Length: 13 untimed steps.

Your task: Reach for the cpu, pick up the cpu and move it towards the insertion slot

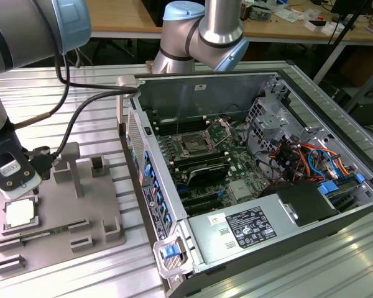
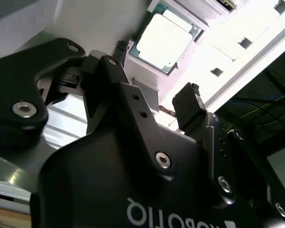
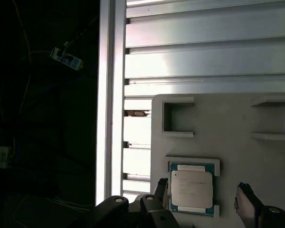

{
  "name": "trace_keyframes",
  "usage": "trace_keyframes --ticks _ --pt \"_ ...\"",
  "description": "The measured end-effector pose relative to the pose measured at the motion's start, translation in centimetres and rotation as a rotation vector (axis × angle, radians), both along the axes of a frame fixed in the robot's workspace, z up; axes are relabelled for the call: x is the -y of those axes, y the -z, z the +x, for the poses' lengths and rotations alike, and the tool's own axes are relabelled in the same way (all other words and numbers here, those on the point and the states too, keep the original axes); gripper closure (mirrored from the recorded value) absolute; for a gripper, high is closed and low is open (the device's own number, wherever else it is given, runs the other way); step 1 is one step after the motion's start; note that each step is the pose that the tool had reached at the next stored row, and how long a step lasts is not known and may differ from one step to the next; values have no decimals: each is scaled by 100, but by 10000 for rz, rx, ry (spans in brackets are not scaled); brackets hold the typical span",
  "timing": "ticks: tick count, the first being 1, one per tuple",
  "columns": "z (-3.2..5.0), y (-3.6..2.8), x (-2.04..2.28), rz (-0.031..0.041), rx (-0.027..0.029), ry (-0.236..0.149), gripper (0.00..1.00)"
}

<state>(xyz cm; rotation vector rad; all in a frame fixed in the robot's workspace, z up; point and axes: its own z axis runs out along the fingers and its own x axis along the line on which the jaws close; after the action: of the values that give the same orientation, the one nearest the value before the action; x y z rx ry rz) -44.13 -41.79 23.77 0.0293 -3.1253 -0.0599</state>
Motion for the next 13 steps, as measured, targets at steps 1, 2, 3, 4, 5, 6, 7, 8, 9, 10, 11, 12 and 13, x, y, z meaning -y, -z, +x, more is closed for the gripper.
trace_keyframes --ticks 1,2,3,4,5,6,7,8,9,10,11,12,13 --pt "1 18 1 0 0 -2 34" --pt "1 36 2 0 1 -1 34" --pt "1 52 5 0 0 -2 34" --pt "1 68 9 0 0 -3 34" --pt "1 81 15 -1 -1 -4 34" --pt "0 95 20 -2 -2 -4 34" --pt "0 108 27 -1 -2 -4 34" --pt "0 118 35 0 1 -6 34" --pt "-1 126 42 0 1 -8 34" --pt "-3 135 45 0 3 -9 34" --pt "-3 144 46 -1 4 -9 34" --pt "-4 152 46 -13 4 -9 34" --pt "-5 157 46 -42 6 -9 34"
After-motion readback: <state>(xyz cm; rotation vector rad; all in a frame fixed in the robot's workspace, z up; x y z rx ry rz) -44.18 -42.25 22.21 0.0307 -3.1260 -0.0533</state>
